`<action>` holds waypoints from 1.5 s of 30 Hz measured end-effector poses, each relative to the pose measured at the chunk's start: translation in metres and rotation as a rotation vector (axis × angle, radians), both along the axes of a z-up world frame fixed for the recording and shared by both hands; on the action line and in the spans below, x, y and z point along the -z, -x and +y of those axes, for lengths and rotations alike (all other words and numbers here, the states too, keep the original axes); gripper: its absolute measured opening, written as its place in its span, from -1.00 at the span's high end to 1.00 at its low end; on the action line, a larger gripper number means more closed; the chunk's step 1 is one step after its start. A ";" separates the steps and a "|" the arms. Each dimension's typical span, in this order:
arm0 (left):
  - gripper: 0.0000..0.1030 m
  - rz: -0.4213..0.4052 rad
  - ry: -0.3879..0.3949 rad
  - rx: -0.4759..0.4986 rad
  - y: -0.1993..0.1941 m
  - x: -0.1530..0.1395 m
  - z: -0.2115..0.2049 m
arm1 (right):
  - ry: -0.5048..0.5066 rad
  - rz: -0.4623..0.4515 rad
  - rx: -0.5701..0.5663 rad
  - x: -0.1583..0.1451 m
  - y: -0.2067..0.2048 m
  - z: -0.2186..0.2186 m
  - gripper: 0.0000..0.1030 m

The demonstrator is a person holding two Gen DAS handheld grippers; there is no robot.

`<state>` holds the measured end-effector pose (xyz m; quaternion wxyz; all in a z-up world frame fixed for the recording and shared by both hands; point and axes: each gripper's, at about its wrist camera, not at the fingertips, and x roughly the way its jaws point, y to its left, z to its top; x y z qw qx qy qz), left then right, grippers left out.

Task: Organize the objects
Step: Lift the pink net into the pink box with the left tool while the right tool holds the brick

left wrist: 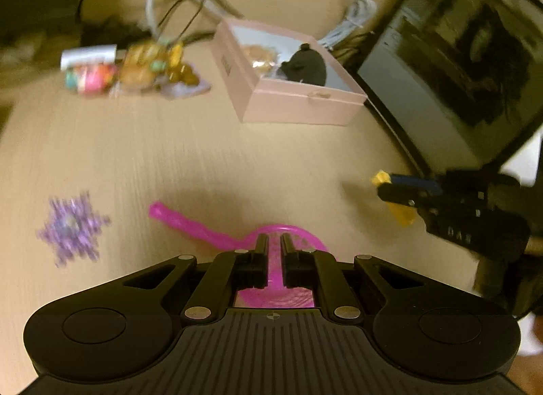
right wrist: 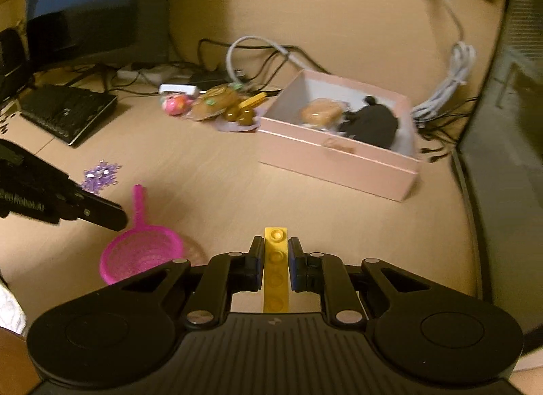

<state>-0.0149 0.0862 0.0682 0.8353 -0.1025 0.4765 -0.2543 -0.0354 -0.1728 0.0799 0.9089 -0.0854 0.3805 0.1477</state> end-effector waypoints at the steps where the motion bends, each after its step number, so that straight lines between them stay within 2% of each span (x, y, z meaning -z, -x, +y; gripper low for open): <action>1: 0.82 0.044 0.038 -0.029 -0.003 0.005 0.006 | 0.005 -0.002 0.012 0.002 0.001 -0.002 0.73; 4: 0.80 0.175 0.128 -0.115 -0.010 0.024 0.021 | 0.006 0.028 0.053 0.015 0.001 -0.008 0.73; 6: 0.73 0.216 0.155 -0.185 -0.009 0.030 0.031 | -0.004 0.053 0.069 0.023 0.001 -0.009 0.73; 9: 0.73 0.175 0.173 -0.245 -0.001 0.024 0.045 | -0.004 0.058 0.066 0.030 0.002 -0.008 0.72; 10: 0.72 0.155 0.170 -0.257 0.001 0.022 0.048 | -0.008 0.060 0.067 0.031 0.002 -0.008 0.67; 11: 0.71 0.146 0.167 -0.263 0.002 0.020 0.052 | -0.010 0.067 0.070 0.034 0.001 -0.009 0.54; 13: 0.70 0.167 0.165 -0.268 0.003 0.024 0.055 | -0.014 0.077 0.079 0.038 0.000 -0.009 0.36; 15: 0.70 0.207 0.172 -0.275 0.004 0.032 0.053 | -0.022 0.086 0.084 0.041 -0.003 -0.010 0.30; 19: 0.69 0.268 0.257 -0.279 0.005 0.046 0.043 | -0.036 0.097 0.084 0.043 -0.005 -0.011 0.12; 22: 0.68 0.264 0.226 -0.283 0.001 0.052 0.031 | -0.038 0.106 0.077 0.045 -0.005 -0.010 0.07; 27: 0.67 0.238 0.228 -0.243 -0.013 0.060 0.003 | -0.037 0.133 0.065 0.053 -0.003 -0.005 0.12; 30: 0.69 0.205 0.206 -0.215 -0.021 0.063 -0.014 | -0.029 0.141 0.063 0.057 -0.002 -0.002 0.35; 31: 0.79 0.219 0.199 -0.206 -0.026 0.065 -0.019 | -0.024 0.144 0.064 0.058 -0.002 -0.001 0.53; 32: 0.79 0.234 0.207 -0.186 -0.030 0.067 -0.024 | -0.016 0.142 0.067 0.059 -0.001 0.000 0.73; 33: 0.79 0.234 0.207 -0.164 -0.033 0.067 -0.030 | -0.004 0.140 0.061 0.059 0.000 0.001 0.72; 35: 0.81 0.183 0.160 -0.118 -0.033 0.063 -0.041 | 0.009 0.132 0.046 0.056 0.003 0.000 0.72; 39: 0.83 0.002 -0.017 0.025 -0.022 0.038 -0.067 | 0.039 0.091 0.043 0.045 0.014 -0.006 0.72; 42: 0.83 -0.104 -0.078 0.095 -0.015 0.017 -0.075 | 0.028 0.072 0.079 0.035 0.017 -0.017 0.72; 45: 0.83 -0.175 -0.094 0.113 -0.019 -0.002 -0.077 | 0.008 0.056 0.120 0.026 0.021 -0.030 0.73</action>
